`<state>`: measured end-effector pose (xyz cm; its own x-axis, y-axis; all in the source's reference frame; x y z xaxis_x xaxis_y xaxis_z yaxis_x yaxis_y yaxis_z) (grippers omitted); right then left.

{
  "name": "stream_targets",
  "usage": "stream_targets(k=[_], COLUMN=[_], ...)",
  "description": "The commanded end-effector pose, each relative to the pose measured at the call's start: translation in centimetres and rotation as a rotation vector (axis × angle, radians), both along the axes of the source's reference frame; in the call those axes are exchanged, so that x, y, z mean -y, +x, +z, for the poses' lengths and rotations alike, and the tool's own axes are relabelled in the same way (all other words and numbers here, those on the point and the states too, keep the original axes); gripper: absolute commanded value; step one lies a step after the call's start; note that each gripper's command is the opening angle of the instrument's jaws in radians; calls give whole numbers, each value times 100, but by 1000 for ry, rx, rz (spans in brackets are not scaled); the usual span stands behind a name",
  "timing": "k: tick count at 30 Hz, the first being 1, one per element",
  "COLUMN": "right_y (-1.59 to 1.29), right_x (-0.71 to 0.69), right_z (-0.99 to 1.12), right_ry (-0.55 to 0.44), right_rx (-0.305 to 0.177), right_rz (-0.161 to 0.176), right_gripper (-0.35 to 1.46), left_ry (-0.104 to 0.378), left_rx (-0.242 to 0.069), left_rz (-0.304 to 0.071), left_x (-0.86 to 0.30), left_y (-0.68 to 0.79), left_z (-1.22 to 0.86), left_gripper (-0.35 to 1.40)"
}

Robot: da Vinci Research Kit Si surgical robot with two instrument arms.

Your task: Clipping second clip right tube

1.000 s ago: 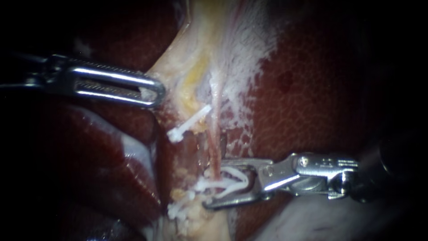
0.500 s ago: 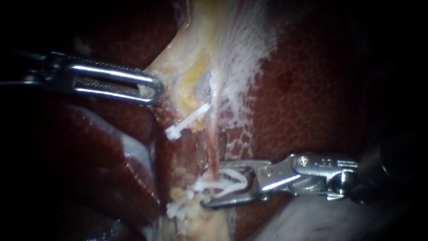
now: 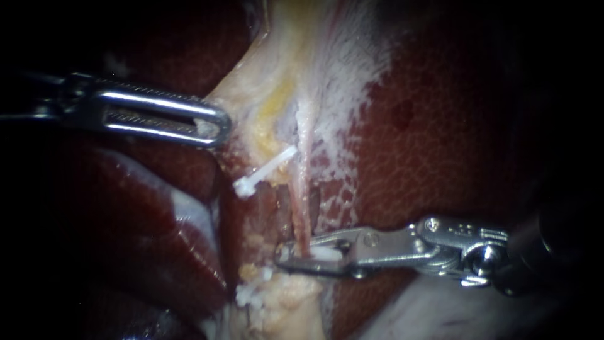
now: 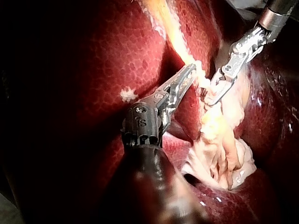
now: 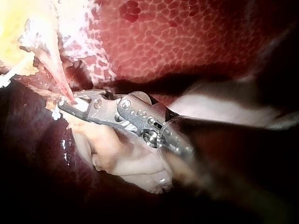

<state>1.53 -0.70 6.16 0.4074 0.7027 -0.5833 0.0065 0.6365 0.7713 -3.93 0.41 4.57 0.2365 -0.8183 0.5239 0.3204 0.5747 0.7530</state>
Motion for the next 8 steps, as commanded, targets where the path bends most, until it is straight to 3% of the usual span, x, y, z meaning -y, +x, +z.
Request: stream_targets(k=[1, 8], right_y=[0, 0], right_x=[0, 0], right_z=[0, 0], right_ry=[0, 0], right_rx=[0, 0], right_rz=[0, 0], right_gripper=[-35, -35], left_ry=[0, 0], left_rx=[0, 0], left_rz=[0, 1], left_x=[0, 0], left_y=[0, 0], left_z=[0, 0], left_gripper=[-35, -35])
